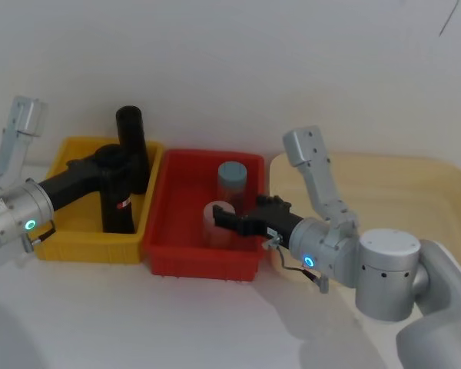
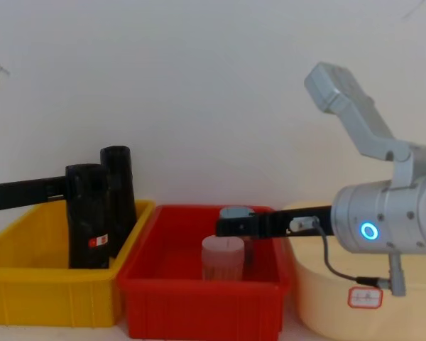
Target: Pick up the garbage bag with the one hand and transfer it to the other hand.
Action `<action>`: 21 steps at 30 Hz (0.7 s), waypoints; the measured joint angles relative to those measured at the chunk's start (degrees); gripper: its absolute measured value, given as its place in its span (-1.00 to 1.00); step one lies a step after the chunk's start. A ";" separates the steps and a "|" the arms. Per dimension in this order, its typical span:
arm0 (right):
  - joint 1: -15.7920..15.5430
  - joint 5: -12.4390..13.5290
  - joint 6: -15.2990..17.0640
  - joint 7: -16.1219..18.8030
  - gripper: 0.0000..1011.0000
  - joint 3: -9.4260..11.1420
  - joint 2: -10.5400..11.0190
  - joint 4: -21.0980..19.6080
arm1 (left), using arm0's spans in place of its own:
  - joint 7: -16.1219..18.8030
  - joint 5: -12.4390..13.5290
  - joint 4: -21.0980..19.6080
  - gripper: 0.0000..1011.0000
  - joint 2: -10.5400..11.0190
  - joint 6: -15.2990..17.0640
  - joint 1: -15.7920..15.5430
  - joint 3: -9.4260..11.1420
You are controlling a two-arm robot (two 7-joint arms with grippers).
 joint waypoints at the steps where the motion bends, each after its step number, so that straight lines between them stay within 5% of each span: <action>1: 0.28 -0.13 0.23 0.30 0.98 -0.31 -0.10 0.41 | 0.00 0.00 0.01 0.01 0.00 0.00 -0.01 0.00; 21: 3.98 -2.80 -0.34 2.16 0.98 -3.62 -1.99 5.66 | 0.00 -0.01 0.03 0.00 0.00 0.00 -0.03 -0.01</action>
